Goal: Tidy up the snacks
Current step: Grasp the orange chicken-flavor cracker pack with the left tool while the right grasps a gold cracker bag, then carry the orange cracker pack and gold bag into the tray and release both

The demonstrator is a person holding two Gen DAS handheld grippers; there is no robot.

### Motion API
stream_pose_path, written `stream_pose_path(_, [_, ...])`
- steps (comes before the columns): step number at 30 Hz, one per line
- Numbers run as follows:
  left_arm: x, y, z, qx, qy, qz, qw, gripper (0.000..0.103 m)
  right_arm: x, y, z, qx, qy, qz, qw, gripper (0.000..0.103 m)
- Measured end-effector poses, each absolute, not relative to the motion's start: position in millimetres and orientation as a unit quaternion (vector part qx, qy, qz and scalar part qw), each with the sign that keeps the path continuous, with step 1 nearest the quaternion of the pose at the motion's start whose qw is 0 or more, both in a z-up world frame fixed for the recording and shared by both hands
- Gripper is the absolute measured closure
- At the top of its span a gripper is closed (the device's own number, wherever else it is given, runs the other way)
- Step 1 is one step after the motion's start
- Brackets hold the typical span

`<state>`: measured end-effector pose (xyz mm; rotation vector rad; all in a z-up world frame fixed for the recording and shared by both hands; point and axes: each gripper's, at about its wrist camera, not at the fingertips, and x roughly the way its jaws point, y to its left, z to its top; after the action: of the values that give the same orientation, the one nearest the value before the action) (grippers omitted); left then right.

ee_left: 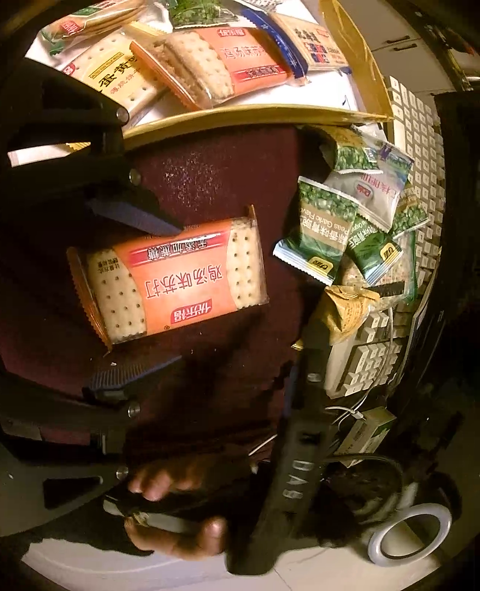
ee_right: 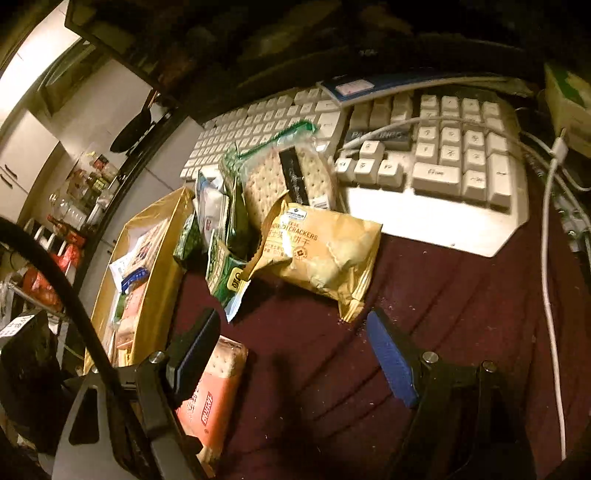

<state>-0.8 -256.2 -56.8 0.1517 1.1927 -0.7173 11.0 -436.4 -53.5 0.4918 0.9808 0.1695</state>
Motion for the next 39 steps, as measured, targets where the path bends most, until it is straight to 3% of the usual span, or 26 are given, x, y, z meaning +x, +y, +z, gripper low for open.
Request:
stream_pose_path(3, [0.5,-258.3,-57.8,0.079,0.545,-0.329,0.767,0.034,37.4,-441.9,-37.0,0.213,0.44,0.063,0.87,0.021])
stream_pose_path(9, [-1.3,-261.6,-57.0,0.081,0.544,-0.332,0.766,0.034,86.4,-438.7,-60.8,0.226,0.486,0.09,0.839,0.021])
stream_pose_path(19, [0.0,-257.1,-58.2,0.085,0.543,-0.341,0.763,0.032,10.3,-434.0,-60.1,0.223,0.505,0.106,0.827,0.021])
stream_pose_path(26, [1.4,-262.3,-59.0,0.096,0.54,-0.333,0.767,0.031,24.8,-427.6,-64.7,0.195,0.486,0.04,0.851,0.021])
stream_pose_path(27, [0.5,-264.6,-58.5,0.098,0.539,-0.331,0.768,0.031,22.3,-422.5,-64.5,0.18,0.481,0.037,0.857,0.023])
stream_pose_path(29, [-0.6,-266.6,-58.3,0.101,0.533,-0.324,0.775,0.031,16.7,-408.6,-64.4,0.147,0.48,0.017,0.865,0.046])
stream_pose_path(33, [0.5,-272.9,-62.9,0.134,0.527,-0.302,0.783,0.04,-5.4,-413.5,-64.0,0.16,0.47,-0.019,0.868,0.051])
stream_pose_path(39, [5.8,-277.8,-67.2,0.151,0.527,-0.291,0.784,0.037,-40.9,-428.1,-66.6,0.2,0.444,-0.039,0.872,0.053])
